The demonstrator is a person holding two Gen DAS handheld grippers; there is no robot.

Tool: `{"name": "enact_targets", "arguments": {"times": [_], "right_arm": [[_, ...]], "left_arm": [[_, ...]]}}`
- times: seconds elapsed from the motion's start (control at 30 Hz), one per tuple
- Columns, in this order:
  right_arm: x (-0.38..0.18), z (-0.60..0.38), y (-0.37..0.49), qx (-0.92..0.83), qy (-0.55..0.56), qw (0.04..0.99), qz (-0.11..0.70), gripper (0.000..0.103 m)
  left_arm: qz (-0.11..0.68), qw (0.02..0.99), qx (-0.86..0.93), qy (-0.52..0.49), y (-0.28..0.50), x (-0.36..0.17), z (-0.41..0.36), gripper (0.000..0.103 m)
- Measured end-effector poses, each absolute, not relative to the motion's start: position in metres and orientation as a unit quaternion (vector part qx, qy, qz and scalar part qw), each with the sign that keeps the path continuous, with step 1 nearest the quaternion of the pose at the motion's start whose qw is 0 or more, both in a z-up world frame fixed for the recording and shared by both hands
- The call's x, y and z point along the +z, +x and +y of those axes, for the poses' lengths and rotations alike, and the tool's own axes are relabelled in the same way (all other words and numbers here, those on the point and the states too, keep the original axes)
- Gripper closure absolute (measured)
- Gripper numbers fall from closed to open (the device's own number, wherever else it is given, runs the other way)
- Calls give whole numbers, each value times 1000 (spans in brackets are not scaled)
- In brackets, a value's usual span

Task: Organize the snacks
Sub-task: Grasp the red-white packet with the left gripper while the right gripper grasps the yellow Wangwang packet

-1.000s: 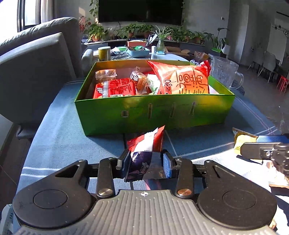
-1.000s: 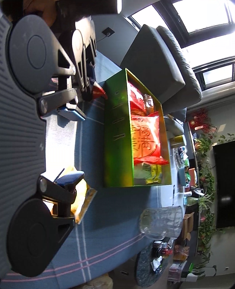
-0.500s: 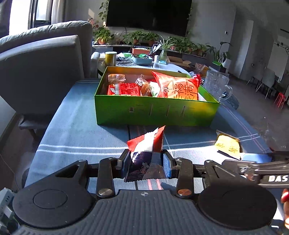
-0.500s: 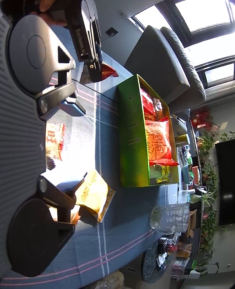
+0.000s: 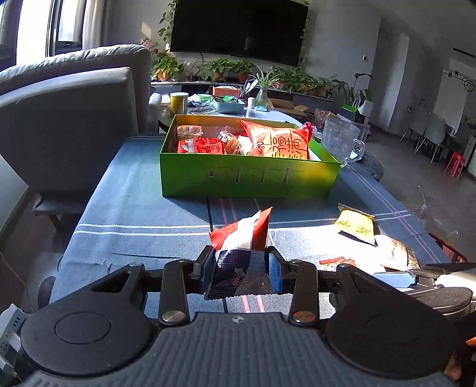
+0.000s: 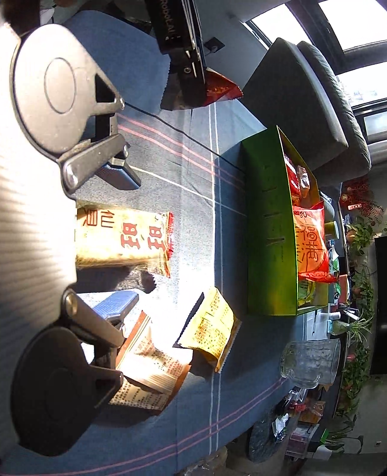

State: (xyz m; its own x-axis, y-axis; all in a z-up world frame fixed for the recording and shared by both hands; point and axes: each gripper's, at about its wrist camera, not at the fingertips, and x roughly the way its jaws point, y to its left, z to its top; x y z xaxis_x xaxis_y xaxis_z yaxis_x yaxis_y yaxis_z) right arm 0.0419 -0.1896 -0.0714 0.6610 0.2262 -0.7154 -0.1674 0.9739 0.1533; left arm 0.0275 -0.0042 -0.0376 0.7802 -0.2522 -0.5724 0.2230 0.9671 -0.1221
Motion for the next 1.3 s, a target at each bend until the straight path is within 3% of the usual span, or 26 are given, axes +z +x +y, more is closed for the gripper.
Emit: {"name": "enact_targets", "arguments": {"times": [0.57, 1.3], "right_arm": [[-76, -184, 35, 97, -24, 921, 376, 28], [-47, -191, 38, 129, 43, 928, 346, 29]], "left_arm": [[321, 938, -128, -20, 31, -48, -10, 68], [311, 941, -133, -17, 29, -41, -13, 68]]}}
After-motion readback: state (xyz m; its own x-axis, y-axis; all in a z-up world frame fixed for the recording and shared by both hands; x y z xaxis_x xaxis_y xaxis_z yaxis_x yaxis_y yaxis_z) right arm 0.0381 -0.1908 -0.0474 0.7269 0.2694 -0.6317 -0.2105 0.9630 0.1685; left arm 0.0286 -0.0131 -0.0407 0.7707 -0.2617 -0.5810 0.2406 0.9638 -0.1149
